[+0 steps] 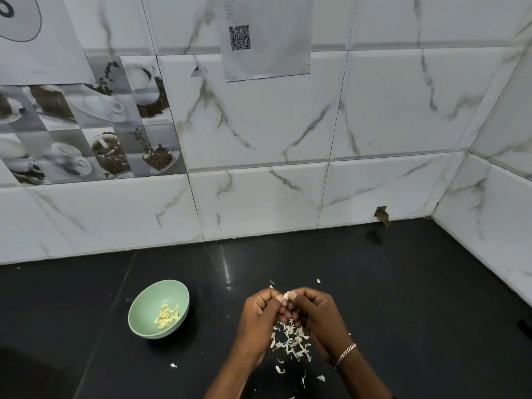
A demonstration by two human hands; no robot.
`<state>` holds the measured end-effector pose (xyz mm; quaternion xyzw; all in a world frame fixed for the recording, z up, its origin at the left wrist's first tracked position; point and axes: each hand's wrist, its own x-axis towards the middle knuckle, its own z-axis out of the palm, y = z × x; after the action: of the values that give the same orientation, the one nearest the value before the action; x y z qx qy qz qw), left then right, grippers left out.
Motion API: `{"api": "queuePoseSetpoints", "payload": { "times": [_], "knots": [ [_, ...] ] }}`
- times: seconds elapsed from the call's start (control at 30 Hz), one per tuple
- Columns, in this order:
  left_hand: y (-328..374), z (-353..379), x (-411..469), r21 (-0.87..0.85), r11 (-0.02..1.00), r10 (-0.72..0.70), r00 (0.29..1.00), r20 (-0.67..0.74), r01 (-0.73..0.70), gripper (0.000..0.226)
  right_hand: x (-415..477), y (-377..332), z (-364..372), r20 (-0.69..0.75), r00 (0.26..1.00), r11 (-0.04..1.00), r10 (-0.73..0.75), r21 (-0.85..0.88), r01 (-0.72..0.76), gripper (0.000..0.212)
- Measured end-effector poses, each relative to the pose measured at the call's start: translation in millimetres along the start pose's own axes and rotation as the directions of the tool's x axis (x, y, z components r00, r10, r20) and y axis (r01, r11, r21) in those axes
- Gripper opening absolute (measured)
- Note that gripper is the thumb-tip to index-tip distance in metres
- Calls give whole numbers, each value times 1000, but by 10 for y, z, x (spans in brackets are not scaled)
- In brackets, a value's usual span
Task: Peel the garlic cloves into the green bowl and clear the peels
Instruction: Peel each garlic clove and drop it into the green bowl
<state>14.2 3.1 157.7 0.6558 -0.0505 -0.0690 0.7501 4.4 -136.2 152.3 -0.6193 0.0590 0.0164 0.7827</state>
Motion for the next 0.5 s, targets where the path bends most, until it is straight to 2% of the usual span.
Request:
{"api": "queuePoseSetpoints", "payload": {
  "times": [0.13,0.27,0.5],
  "knots": [
    [5,-5,6,-7,1000,-13,1000,13,13,18,-8,-19,27,-23,997,994,-79,-80,77,17],
    [-9,-8,10,41,999,-8,1000,19,7,26,-1,-32,24,-39,985,971,-166,-183,156,13],
    [-56,-23,20,121,993,-4,1000,-8,4,27,-5,0,-6,0,963,881,-269,-404,246,8]
  ]
}}
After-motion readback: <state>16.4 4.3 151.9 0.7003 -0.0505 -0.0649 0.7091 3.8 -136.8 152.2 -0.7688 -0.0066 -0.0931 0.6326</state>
